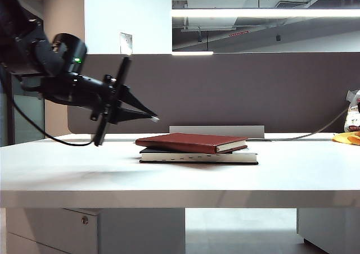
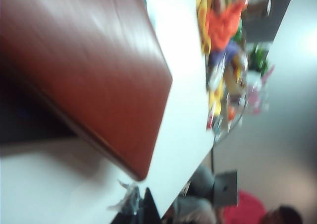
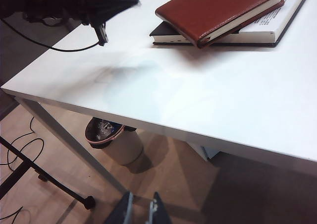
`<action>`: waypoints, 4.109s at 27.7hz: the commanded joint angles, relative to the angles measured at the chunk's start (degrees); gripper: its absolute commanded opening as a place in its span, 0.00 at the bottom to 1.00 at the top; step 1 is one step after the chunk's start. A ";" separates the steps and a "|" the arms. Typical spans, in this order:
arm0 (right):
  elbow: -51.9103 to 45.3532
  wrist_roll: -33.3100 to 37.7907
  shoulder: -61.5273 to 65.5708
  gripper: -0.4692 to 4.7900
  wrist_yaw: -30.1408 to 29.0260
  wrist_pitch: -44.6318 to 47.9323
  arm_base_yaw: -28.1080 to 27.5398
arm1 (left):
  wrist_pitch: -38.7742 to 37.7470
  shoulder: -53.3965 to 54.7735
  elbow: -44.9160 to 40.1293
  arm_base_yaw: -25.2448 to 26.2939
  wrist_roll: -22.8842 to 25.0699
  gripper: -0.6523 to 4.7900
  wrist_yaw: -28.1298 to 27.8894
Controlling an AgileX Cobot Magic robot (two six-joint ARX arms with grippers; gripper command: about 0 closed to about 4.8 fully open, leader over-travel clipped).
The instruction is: Pick up the red book and place it on top of the black book.
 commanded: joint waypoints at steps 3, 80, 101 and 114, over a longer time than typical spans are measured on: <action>0.33 0.24 0.04 0.19 -0.31 0.17 0.04 | -1.31 -0.46 0.15 -3.30 2.34 0.11 -1.66; 0.33 0.24 0.13 0.19 -2.01 0.11 0.50 | -48.98 11.87 29.90 -19.37 36.15 0.11 -26.86; 0.33 0.22 0.13 0.19 -1.97 0.11 0.70 | -47.06 13.81 32.02 -20.04 35.67 0.11 -26.58; 0.33 0.22 0.11 0.19 -1.99 0.07 0.70 | -49.46 17.05 37.97 -21.22 35.76 0.11 -25.11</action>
